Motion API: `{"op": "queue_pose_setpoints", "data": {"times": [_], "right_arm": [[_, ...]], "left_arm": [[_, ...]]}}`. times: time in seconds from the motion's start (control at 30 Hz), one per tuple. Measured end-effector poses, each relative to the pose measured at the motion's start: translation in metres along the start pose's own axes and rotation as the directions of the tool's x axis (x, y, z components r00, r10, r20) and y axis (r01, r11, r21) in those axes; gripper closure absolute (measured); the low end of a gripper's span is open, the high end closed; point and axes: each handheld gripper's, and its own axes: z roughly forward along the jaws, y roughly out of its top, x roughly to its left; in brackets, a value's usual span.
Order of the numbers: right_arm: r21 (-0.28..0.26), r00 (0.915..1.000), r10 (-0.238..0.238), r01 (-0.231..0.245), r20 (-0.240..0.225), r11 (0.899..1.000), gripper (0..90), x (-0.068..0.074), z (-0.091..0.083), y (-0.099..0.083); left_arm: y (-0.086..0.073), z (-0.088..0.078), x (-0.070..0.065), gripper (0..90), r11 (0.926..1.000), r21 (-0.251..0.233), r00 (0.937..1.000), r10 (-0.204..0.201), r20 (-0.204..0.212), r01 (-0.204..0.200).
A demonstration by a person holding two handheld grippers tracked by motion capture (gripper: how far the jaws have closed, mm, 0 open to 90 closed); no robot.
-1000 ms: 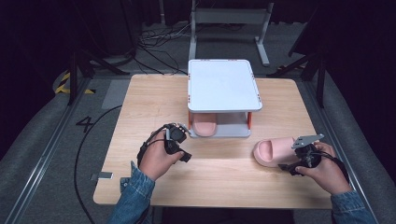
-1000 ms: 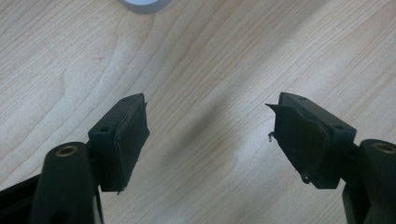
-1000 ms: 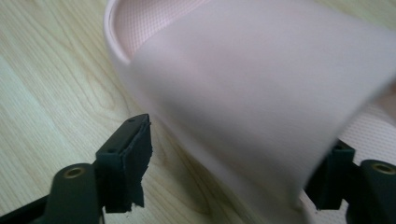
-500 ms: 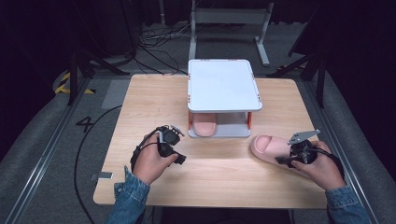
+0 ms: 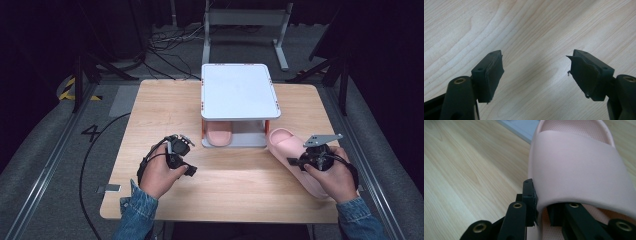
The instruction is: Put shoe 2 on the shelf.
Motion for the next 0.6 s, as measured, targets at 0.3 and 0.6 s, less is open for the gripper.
{"op": "queue_pose_setpoints", "data": {"times": [0.3,0.6], "right_arm": [[0.001,0.9988,-0.034,0.034,-0.035,0.999,78.4,0.020,0.034,0.039],[0.033,0.9958,-0.073,0.075,-0.054,0.997,78.2,0.030,0.071,0.054]], "left_arm": [[-0.023,-0.011,0.008,26.9,0.9980,-0.007,0.9977,-0.063,-0.023,0.063],[-0.031,-0.014,0.010,26.9,0.9969,-0.007,0.9965,-0.078,-0.030,0.078]]}}
